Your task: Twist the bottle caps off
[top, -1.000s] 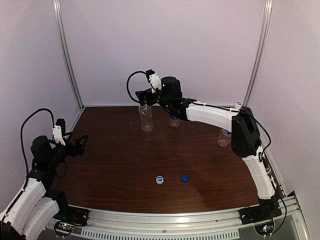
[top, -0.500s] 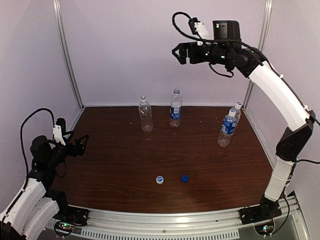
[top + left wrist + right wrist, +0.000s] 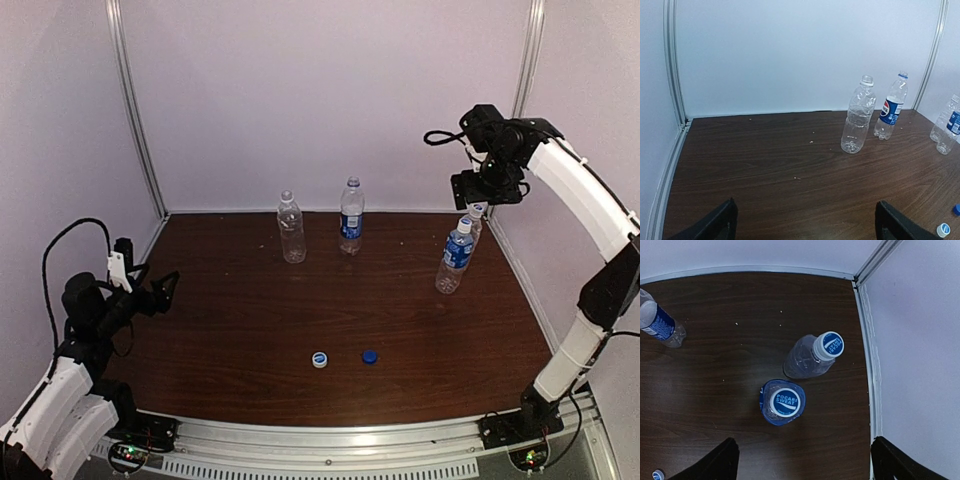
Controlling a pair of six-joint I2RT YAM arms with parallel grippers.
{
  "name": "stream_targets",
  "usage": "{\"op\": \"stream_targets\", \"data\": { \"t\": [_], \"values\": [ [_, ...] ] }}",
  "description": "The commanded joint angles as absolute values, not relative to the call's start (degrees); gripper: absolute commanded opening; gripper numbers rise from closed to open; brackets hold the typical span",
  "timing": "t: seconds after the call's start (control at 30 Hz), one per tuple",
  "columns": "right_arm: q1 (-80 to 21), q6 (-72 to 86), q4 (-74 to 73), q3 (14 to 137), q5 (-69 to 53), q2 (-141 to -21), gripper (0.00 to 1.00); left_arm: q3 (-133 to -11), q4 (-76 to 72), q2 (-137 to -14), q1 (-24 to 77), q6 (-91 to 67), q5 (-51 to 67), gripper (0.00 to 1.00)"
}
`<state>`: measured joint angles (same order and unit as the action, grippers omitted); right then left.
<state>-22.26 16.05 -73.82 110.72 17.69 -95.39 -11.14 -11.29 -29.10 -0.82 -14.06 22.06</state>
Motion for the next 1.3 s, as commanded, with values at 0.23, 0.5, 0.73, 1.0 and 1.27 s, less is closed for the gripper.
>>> {"op": "stream_targets", "data": {
  "t": [0.23,0.5,0.73,1.0,1.27],
  "values": [
    [-15.86,14.93,-69.59,104.55,5.24,-99.43,0.88,-10.2,-14.1,-28.65,-1.17,-14.07,23.15,0.97],
    [-15.55,14.39,-67.19,103.62,3.1,-102.37,0.67,-10.1,-14.33,-28.65,-1.2,-14.02,23.46,0.98],
    [-15.41,14.21,-66.87,102.86,5.08,-103.28,0.59,-10.11,-14.24,-28.48,-1.23,-14.06,23.29,0.97],
    [-15.36,13.34,-67.02,102.95,4.64,-104.39,0.3,-10.2,-14.02,-27.86,-1.23,-13.81,23.33,0.97],
    [-17.91,10.98,-71.33,106.03,-5.16,-101.45,0.0,-11.22,-15.14,-27.51,-1.19,-11.51,28.2,0.98]
  ]
}}
